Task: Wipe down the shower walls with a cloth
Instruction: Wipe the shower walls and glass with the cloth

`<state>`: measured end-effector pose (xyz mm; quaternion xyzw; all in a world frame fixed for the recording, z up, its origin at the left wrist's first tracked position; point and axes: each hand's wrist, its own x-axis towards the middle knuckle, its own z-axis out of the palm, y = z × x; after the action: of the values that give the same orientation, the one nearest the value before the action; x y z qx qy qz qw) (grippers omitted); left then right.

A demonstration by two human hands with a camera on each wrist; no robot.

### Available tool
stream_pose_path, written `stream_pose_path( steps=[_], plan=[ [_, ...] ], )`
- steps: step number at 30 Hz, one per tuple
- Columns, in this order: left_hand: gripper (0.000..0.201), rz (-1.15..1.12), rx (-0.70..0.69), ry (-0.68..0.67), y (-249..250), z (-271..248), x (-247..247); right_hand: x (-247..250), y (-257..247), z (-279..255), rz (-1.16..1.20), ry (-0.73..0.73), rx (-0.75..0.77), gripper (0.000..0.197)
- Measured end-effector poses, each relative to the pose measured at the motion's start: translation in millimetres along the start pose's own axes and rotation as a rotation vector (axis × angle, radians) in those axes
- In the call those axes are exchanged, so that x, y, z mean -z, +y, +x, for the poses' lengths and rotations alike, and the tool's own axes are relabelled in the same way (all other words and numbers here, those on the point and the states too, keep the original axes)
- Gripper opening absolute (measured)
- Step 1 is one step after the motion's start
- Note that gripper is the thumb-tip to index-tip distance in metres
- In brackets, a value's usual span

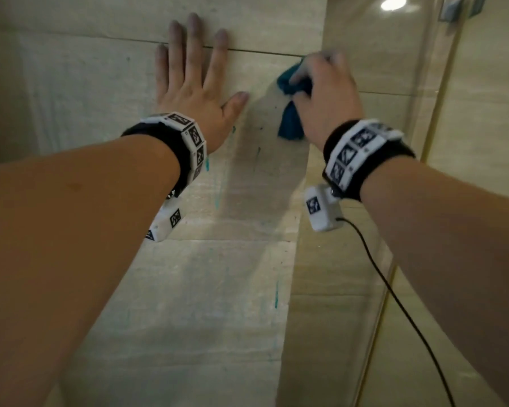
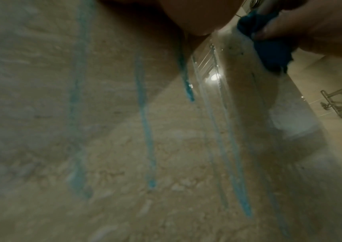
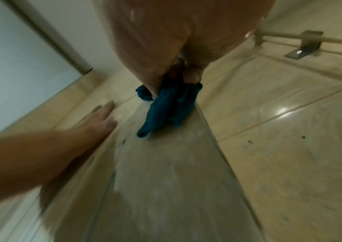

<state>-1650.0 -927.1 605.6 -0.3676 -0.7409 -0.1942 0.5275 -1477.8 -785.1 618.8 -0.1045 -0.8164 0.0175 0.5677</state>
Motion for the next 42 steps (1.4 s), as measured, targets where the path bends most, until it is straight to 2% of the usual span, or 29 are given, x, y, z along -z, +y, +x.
stream_pose_path(
  steps=[3, 6, 8, 11, 13, 15, 17, 22, 25, 33, 39, 42],
  plan=[
    [0.080, 0.012, 0.004, 0.003, -0.8, -0.7, -1.0, -3.7, -1.0, 4.3, -0.014, 0.042, 0.043, 0.012],
    [0.080, 0.013, -0.002, 0.000, -0.7, 0.1, -0.8, -19.5, 3.4, -37.9, -0.046, -0.036, 0.112, 0.013],
    [0.081, 0.011, -0.001, 0.001, -0.9, 0.6, -0.8, -32.0, 7.4, -78.8, -0.073, -0.148, 0.163, 0.013],
    [0.081, 0.012, 0.005, -0.002, -1.3, 0.7, -0.8, -49.8, 15.9, -133.9, -0.189, -0.424, 0.307, 0.015],
    [0.080, 0.017, 0.005, 0.002, -1.2, 0.5, -1.5, -52.5, 21.6, -145.6, -0.211, -0.509, 0.417, 0.017],
    [0.080, 0.017, 0.006, 0.002, -1.1, 0.5, -1.4, -46.8, 17.9, -130.1, -0.204, -0.521, 0.441, 0.016],
    [0.081, 0.008, 0.001, -0.010, -1.0, 0.2, -1.3, -36.4, 10.7, -98.6, -0.210, -0.446, 0.384, 0.017],
    [0.081, 0.002, -0.006, -0.001, -3.0, -0.9, -3.0, -2.7, -4.0, -3.0, -0.047, -0.091, 0.161, 0.024],
    [0.081, 0.005, -0.009, 0.008, -3.1, -1.1, -4.3, 2.1, -4.7, 21.5, 0.034, 0.057, 0.089, 0.034],
    [0.081, 0.019, -0.016, 0.019, -3.2, -1.7, -4.8, -4.6, -1.2, 18.0, 0.019, 0.086, 0.083, 0.026],
    [0.082, 0.019, -0.010, 0.005, -2.0, -1.7, -3.9, -2.8, -3.1, 14.1, 0.029, 0.065, 0.118, 0.034],
    [0.082, 0.012, -0.010, 0.003, -2.5, -2.0, -3.5, -10.6, -4.2, 6.7, -0.151, 0.075, 0.179, 0.044]
  ],
)
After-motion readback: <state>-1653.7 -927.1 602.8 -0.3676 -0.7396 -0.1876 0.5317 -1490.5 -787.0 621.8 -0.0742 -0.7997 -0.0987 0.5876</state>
